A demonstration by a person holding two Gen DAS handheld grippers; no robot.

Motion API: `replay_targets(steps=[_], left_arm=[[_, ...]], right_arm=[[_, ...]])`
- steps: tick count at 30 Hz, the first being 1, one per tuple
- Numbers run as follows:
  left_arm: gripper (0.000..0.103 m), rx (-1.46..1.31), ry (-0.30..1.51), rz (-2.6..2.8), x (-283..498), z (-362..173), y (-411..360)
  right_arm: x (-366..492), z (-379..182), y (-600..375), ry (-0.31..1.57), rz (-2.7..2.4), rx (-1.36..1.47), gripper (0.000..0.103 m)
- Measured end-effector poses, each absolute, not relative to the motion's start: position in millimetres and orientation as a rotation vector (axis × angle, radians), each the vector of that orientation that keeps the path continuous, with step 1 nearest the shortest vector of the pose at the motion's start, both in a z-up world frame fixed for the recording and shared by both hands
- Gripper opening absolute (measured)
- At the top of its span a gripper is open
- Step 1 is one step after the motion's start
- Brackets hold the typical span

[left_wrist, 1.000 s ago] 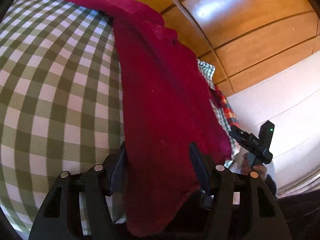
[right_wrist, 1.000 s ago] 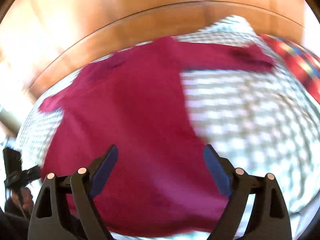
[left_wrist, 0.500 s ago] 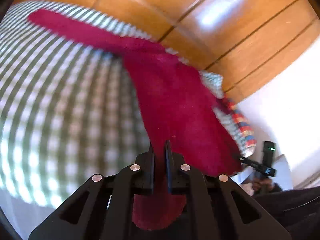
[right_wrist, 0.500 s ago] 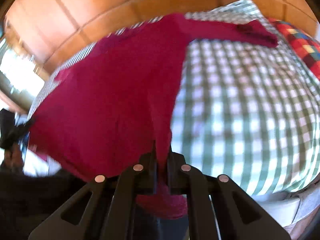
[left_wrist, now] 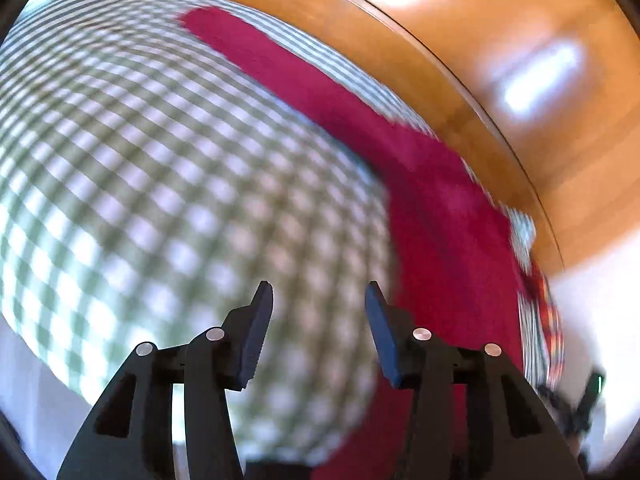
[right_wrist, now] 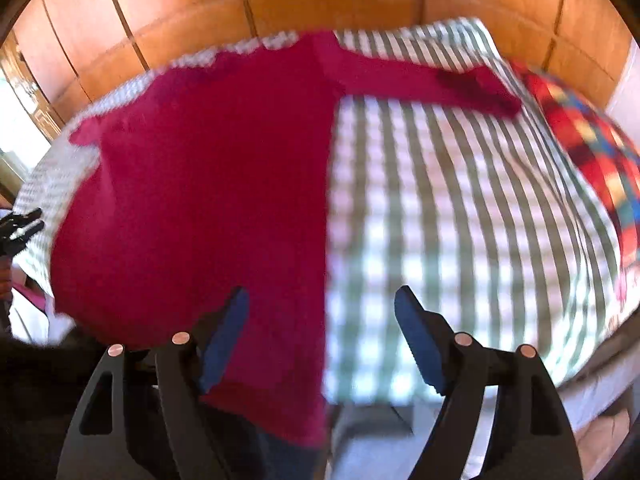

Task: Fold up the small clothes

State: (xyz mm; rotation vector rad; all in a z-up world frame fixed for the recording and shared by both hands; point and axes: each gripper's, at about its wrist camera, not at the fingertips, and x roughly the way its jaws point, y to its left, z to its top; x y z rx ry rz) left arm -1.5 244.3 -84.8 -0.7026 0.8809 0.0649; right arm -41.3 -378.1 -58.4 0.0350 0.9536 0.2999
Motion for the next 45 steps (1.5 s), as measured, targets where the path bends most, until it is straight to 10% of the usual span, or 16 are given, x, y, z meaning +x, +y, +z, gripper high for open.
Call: replay_targets(steps=[6, 24, 26, 29, 39, 42, 45], left_arm=[[0.061, -0.774, 0.756, 0.267, 36.8, -77.1, 330.3], [0.061, -0.79, 0.796, 0.584, 202.1, -111.7, 480.1], [0.014, -0.741, 0.795, 0.585, 207.4, -111.3, 476.1], [0.005, -0.701, 0.742, 0.58, 200.6, -103.1, 469.8], [0.004, -0.812, 0.729, 0.859, 76.0, -114.9, 491.3], [0.031, -0.847, 0.689, 0.93, 55.0, -85.9, 488.4], [0.035, -0.76, 0.605, 0.76, 64.8, -44.6, 459.1]], right_arm=[[-5.3, -57.3, -277.4, 0.901, 0.476, -0.007, 0.078], [67.0, -117.8, -190.9, 0.929, 0.551, -0.092, 0.088], [68.9, -118.5, -188.6, 0.921, 0.55, -0.096, 0.092], [69.3, -119.1, -189.7, 0.905, 0.548, -0.085, 0.095], [70.7, -122.6, -184.8, 0.871, 0.546, -0.076, 0.099], [72.3, -118.8, -188.6, 0.885, 0.564, -0.069, 0.099], [79.9, -104.6, -200.2, 0.904, 0.594, -0.023, 0.096]])
